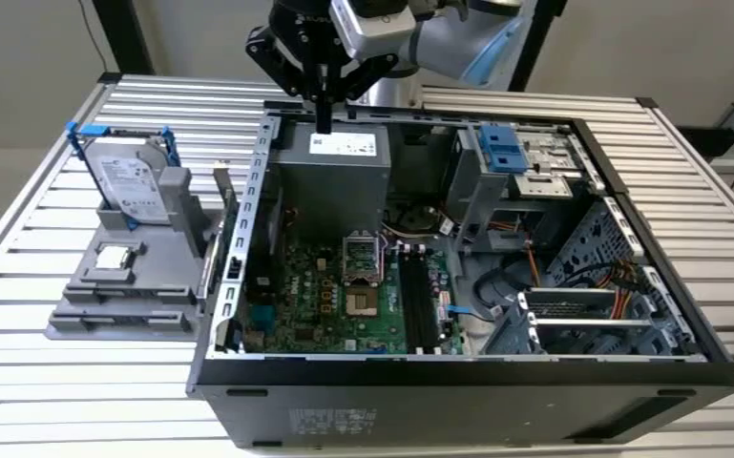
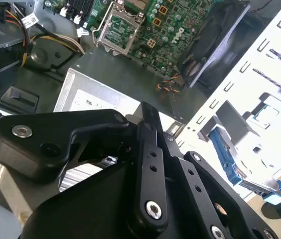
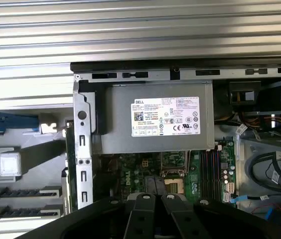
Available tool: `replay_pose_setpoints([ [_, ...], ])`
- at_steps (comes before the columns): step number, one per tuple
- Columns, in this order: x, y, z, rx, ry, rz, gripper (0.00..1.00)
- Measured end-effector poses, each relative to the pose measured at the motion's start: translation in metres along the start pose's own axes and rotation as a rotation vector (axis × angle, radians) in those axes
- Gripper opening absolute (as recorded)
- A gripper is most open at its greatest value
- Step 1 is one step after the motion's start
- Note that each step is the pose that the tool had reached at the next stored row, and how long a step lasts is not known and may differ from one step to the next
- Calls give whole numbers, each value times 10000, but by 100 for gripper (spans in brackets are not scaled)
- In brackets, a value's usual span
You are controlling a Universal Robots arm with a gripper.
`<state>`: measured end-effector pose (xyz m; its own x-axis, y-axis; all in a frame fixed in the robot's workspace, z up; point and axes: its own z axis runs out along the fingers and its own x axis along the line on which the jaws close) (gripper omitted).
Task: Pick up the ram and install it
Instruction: 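Reach for the ram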
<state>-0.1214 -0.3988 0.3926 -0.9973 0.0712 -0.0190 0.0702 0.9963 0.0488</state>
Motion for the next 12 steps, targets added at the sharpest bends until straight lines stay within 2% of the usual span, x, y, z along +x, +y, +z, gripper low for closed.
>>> replay_pose_setpoints([
  [5, 25, -2, -1, 0, 0, 1, 0],
  [12, 110, -8, -3, 0, 1, 1, 0],
])
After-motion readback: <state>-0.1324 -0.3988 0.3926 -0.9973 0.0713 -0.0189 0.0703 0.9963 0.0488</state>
